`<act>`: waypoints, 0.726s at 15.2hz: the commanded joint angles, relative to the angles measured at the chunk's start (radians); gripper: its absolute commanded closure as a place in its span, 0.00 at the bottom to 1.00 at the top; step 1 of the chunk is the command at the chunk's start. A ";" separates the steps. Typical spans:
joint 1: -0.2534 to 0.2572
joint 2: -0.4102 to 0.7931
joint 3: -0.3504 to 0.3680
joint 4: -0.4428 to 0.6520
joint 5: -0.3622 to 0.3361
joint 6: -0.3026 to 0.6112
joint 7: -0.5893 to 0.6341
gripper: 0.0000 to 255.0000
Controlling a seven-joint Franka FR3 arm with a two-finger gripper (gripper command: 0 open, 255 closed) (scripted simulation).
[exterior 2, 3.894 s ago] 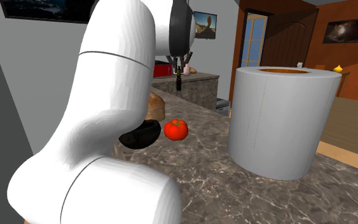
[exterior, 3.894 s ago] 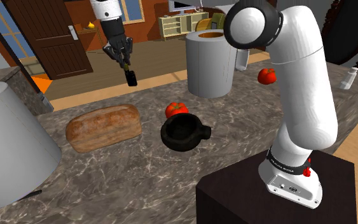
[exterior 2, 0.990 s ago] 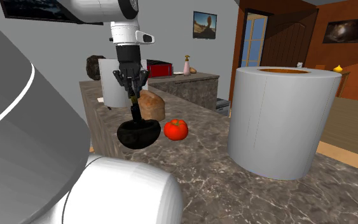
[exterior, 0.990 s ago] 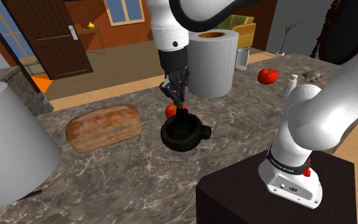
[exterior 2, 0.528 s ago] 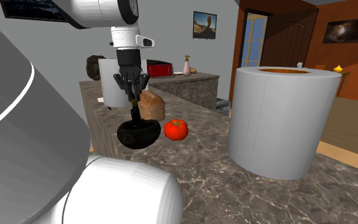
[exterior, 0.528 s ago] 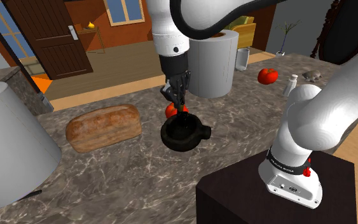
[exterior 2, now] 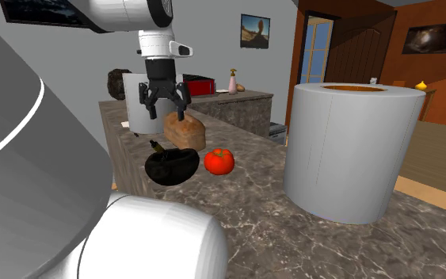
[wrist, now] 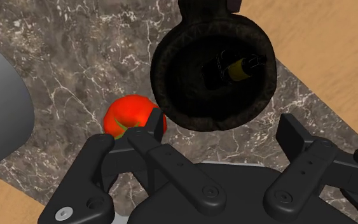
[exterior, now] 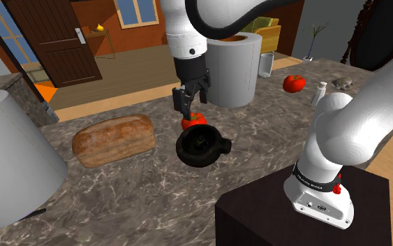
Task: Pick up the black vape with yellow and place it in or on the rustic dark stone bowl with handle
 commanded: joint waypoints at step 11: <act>-0.003 0.005 -0.007 0.116 -0.006 -0.111 0.004 0.00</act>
